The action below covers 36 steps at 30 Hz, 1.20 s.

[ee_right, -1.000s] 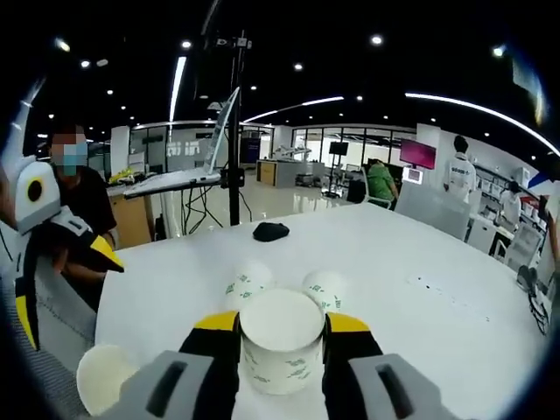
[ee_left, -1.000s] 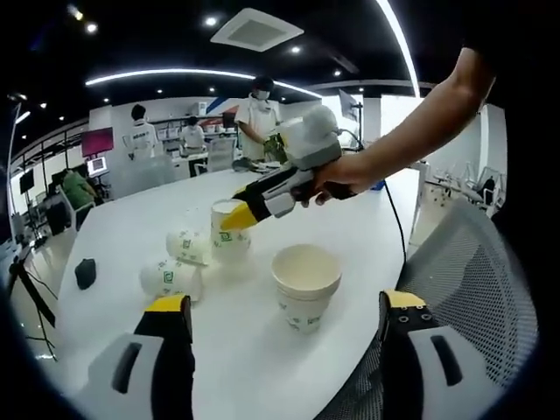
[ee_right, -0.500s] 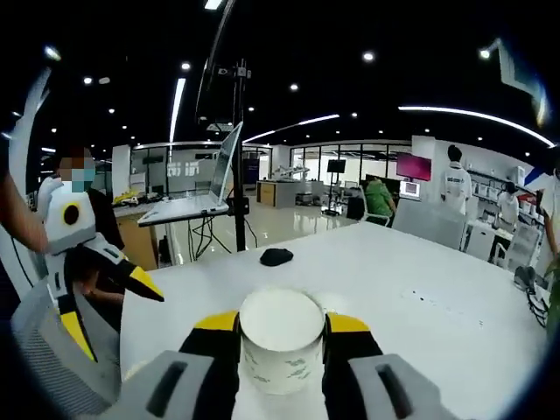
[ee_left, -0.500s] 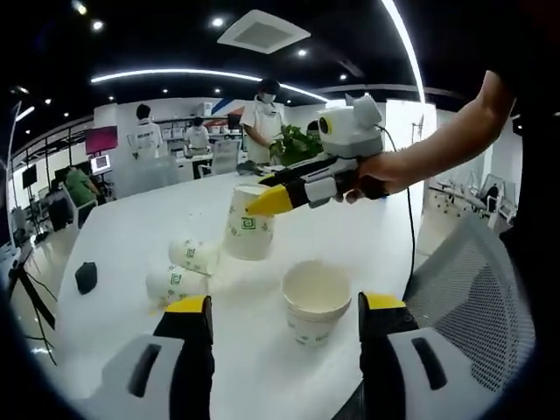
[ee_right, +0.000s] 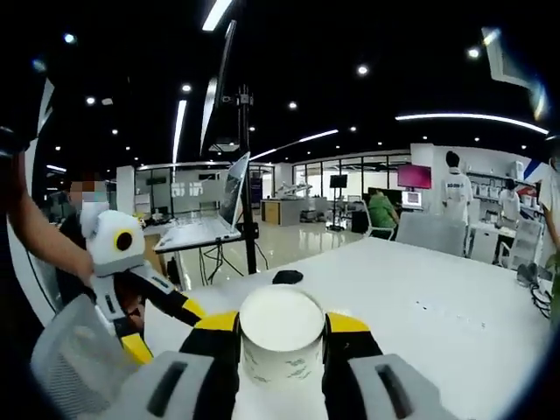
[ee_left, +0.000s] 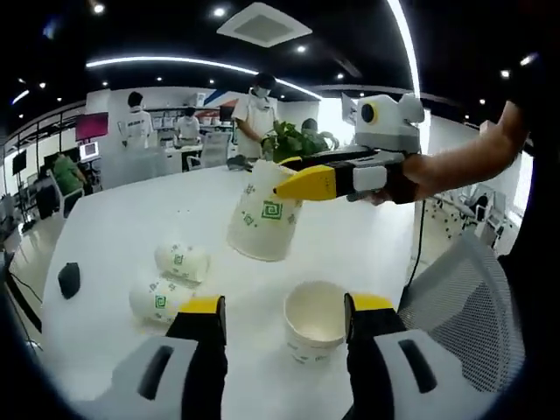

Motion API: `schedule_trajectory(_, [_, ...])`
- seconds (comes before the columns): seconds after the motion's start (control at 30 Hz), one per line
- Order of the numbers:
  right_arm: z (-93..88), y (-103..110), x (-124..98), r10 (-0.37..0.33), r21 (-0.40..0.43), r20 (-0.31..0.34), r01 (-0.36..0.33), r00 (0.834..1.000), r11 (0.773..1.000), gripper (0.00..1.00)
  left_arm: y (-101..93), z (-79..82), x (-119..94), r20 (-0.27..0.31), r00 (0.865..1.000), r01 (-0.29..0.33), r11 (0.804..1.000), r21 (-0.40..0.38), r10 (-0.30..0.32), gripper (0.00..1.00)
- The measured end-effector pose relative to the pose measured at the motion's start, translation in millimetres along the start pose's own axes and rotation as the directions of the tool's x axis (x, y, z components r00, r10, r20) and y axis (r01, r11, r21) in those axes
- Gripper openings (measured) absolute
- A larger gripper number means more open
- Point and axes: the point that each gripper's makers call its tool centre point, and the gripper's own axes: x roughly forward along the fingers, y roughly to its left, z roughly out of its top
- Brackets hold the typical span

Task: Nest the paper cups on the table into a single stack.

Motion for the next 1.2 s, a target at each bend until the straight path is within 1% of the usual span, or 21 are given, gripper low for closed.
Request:
schedule_trajectory(0.07, [2.2, 3, -2, 0.007, 0.006, 0.007, -0.007, 1.000, 1.000, 0.34, 0.8, 3.4, 2, 0.007, 1.000, 0.008, 1.000, -0.015, -0.008, 0.51])
schedule_trajectory(0.17, [7.6, 8, -4, 0.023, 0.024, 0.029, -0.024, 0.999, 0.999, 0.34, 0.1, 7.9, 3, 0.018, 0.999, 0.035, 0.998, -0.057, -0.034, 0.46])
schedule_trajectory(0.23, [11.1, 12, -5, 0.038, 0.042, 0.044, -0.040, 0.998, 0.998, 0.34, 0.7, 10.0, 4, 0.022, 0.999, 0.044, 0.997, -0.061, -0.043, 0.42])
schedule_trajectory(0.3, [13.3, 15, -5, 0.047, 0.050, 0.056, -0.049, 0.997, 0.998, 0.34, 1.3, 11.1, 4, 0.022, 0.999, 0.050, 0.997, -0.067, -0.049, 0.40])
schedule_trajectory(0.4, [17.2, 23, -7, 0.078, 0.068, 0.080, -0.084, 0.994, 0.994, 0.34, 0.2, 17.0, 3, 0.043, 0.996, 0.080, 0.990, -0.116, -0.075, 0.36])
schedule_trajectory(0.53, [16.6, 29, -8, 0.104, 0.082, 0.095, -0.112, 0.990, 0.990, 0.34, -0.8, 22.9, 2, 0.069, 0.993, 0.109, 0.985, -0.138, -0.100, 0.33])
schedule_trajectory(0.7, [17.3, 34, -10, 0.120, 0.092, 0.113, -0.130, 0.986, 0.987, 0.34, -4.2, 30.7, 0, 0.101, 0.987, 0.141, 0.977, -0.159, -0.126, 0.28])
schedule_trajectory(0.8, [20.0, 34, -12, 0.117, 0.107, 0.130, -0.131, 0.985, 0.986, 0.34, -5.0, 34.4, -1, 0.115, 0.985, 0.148, 0.976, -0.162, -0.130, 0.28])
schedule_trajectory(0.97, [16.0, 33, -15, 0.116, 0.114, 0.120, -0.129, 0.986, 0.985, 0.34, -3.5, 37.3, -3, 0.127, 0.983, 0.150, 0.975, -0.162, -0.130, 0.27])
schedule_trajectory(1.2, [2.9, 36, -20, 0.124, 0.097, 0.076, -0.131, 0.989, 0.987, 0.34, -2.8, 41.8, -8, 0.137, 0.981, 0.160, 0.975, -0.154, -0.139, 0.27])
